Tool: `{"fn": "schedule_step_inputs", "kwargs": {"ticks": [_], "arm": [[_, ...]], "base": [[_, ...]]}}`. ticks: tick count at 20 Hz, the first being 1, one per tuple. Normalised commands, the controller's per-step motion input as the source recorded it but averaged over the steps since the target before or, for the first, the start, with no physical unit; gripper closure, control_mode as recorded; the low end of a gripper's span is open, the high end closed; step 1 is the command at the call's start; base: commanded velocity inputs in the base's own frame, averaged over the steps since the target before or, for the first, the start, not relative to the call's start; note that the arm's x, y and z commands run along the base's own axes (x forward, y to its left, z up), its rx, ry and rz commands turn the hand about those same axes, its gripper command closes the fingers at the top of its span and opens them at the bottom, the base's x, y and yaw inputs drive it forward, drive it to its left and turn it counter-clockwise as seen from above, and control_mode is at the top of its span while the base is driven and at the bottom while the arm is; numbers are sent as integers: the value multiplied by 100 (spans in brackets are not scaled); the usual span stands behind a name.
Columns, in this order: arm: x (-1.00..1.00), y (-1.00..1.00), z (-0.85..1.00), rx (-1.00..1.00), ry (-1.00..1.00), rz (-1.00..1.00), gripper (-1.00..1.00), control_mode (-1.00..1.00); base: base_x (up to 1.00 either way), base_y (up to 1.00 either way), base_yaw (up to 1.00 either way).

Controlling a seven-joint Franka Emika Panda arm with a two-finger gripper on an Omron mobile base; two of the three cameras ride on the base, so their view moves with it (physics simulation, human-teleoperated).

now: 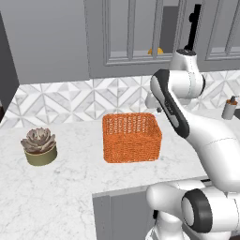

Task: Open the cabinet, pick up the bread from the cabinet and place it in the basket. Then move the basket to the dining counter.

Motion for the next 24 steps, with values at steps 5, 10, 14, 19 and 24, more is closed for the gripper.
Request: {"fn": "schedule_step_inputs", "kwargs": {"ticks": [5,10,14,19,24], "arm": [[0,-9,0,1,0,0,-100,-100],[1,-38,53,0,-26,-3,-100,-100],[-11,-34,100,1,-43,-7,-100,-100],[-1,-37,100,0,-46,-5,-100,-100],[0,-27,100,0,-36,-4,-100,-100]], "base": [[0,0,0],[0,0,0],[0,0,0],[0,0,0],[0,0,0]]}}
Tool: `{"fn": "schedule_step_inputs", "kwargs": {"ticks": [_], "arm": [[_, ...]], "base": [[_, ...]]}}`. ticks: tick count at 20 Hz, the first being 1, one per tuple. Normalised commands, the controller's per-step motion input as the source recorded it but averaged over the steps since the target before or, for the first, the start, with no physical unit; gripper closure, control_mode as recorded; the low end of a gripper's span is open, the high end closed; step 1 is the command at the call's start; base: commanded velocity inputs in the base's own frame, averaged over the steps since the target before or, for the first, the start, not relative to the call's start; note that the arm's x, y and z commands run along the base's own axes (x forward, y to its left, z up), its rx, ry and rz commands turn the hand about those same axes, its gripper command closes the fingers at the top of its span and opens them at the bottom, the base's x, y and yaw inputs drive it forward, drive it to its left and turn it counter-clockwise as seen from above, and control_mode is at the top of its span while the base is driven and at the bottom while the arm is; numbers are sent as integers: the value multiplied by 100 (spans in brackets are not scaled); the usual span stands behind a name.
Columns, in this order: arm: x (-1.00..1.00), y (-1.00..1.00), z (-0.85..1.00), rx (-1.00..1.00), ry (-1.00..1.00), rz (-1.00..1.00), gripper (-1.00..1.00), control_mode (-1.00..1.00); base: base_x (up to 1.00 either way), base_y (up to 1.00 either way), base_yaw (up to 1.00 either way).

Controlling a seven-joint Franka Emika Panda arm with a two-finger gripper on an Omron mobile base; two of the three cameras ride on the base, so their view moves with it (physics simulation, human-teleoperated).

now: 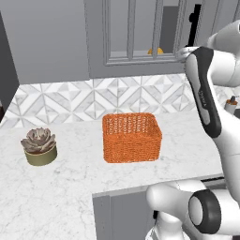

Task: Open the cabinet, pick up the bread from the cabinet and place it in the basket. Then move the basket to the dining counter.

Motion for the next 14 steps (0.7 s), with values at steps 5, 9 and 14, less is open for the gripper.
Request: {"fn": "schedule_step_inputs", "kwargs": {"ticks": [5,9,14], "arm": [[8,-29,59,-12,-10,-9,-100,-100],[12,-28,46,-1,0,-14,-100,-100],[41,-1,10,7,0,-6,-100,-100]], "base": [[0,0,0],[0,0,0],[0,0,0]]}}
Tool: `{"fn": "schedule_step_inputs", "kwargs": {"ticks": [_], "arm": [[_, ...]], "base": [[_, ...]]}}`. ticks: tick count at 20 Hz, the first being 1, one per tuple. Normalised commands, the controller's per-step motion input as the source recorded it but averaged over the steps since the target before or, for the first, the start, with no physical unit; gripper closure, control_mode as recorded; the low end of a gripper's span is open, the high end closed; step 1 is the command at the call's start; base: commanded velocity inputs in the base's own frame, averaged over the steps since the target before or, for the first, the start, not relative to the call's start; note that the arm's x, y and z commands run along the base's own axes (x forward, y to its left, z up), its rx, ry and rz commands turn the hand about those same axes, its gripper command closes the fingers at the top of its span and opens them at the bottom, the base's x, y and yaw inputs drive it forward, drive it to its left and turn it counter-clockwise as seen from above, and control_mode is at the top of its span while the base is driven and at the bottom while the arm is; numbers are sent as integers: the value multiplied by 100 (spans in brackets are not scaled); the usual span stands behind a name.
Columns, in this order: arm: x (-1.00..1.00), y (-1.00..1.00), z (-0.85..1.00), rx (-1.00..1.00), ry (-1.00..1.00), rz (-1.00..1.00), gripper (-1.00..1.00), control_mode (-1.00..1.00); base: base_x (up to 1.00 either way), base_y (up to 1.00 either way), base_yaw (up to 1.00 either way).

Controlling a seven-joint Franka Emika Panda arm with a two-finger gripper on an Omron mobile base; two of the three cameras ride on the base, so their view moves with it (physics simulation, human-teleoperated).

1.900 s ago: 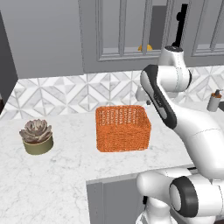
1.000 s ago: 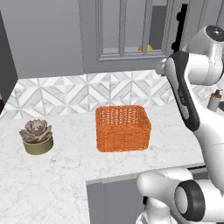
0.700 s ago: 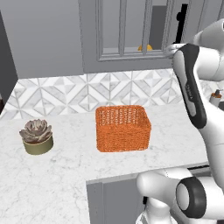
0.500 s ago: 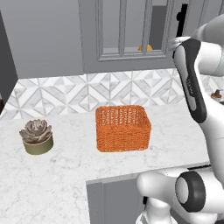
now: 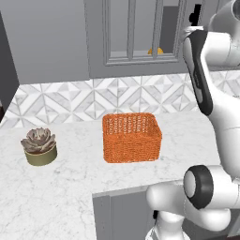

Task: Open the cabinet, pick up the bread from the cabinet and place it in the basket. Then move the basket to the dining counter.

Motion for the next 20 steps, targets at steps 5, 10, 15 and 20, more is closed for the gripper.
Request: {"fn": "schedule_step_inputs", "kwargs": {"ticks": [5,10,15,20], "arm": [[55,-3,0,1,3,0,-100,-100],[58,-26,0,1,1,0,-100,-100],[42,-1,-2,0,0,1,-100,-100],[60,0,-8,0,0,3,-100,-100]], "base": [[0,0,0],[0,0,0],[0,0,0],[0,0,0]]}}
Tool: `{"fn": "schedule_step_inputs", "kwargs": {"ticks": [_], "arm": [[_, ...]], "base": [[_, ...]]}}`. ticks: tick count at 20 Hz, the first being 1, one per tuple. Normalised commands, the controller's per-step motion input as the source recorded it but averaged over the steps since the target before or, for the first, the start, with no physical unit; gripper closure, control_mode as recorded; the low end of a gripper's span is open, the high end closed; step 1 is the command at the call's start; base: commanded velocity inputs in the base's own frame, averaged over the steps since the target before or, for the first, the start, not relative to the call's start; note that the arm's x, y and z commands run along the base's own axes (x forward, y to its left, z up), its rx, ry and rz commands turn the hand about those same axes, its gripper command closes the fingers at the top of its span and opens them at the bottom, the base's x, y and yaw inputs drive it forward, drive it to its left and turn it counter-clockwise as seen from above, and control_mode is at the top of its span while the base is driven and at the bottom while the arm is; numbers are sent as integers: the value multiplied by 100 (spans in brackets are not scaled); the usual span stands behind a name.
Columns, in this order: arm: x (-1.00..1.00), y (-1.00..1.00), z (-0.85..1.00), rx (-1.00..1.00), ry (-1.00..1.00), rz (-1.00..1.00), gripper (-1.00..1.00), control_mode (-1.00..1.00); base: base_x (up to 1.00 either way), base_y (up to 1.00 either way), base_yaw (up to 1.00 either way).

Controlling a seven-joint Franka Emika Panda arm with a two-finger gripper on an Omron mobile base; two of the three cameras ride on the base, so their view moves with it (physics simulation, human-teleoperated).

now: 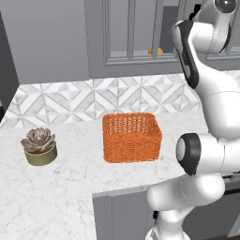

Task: Open the cabinet, pick up the bread from the cabinet and place it in the basket. Then move the basket to the dining counter.

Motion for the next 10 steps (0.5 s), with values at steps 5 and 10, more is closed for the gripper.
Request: {"fn": "schedule_step_inputs", "kwargs": {"ticks": [5,10], "arm": [[92,-1,-22,1,0,5,-100,-100],[62,0,-18,0,0,8,100,-100]], "base": [[0,0,0],[0,0,0]]}}
